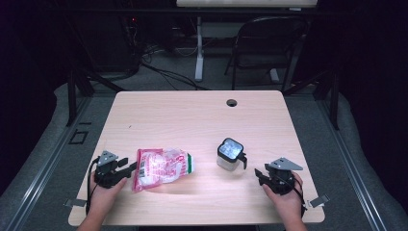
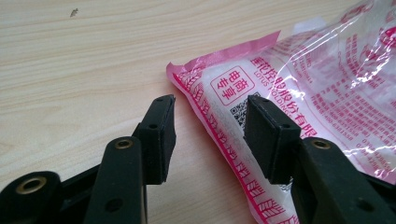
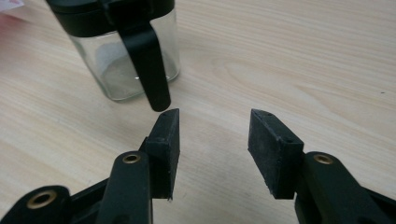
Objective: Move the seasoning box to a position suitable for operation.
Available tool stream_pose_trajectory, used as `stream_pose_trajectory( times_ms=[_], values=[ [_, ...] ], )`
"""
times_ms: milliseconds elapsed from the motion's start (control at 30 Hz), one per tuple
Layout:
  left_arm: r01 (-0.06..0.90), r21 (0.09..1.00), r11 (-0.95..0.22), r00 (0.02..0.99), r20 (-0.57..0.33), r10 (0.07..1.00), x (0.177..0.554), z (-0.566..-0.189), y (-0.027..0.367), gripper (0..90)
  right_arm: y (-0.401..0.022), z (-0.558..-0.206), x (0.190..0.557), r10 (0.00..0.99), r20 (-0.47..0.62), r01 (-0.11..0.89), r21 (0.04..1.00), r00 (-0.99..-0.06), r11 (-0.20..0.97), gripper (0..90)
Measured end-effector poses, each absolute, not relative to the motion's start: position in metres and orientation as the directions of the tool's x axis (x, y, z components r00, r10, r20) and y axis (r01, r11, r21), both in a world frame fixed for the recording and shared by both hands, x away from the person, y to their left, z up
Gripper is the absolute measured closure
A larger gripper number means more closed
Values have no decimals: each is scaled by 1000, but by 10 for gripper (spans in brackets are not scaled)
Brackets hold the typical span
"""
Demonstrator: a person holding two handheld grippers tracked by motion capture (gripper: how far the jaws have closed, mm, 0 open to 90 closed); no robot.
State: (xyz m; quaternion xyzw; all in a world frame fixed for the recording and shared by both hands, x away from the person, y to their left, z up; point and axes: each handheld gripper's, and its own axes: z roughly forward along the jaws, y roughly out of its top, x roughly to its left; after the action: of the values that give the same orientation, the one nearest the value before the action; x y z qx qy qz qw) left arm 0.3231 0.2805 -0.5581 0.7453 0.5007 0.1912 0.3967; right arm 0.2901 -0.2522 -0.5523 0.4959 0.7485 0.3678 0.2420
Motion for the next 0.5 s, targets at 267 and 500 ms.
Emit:
stream_pose_trajectory(
  times_ms=[267,500],
  values=[
    [576,788,-219,451,-83,889,317,-557,277,529,-248,-549,291,902,24,569,784,-431,250,531],
    [563,801,-203,451,-91,888,308,-553,279,527,-238,-548,291,889,33,571,777,-457,264,536]
  ],
)
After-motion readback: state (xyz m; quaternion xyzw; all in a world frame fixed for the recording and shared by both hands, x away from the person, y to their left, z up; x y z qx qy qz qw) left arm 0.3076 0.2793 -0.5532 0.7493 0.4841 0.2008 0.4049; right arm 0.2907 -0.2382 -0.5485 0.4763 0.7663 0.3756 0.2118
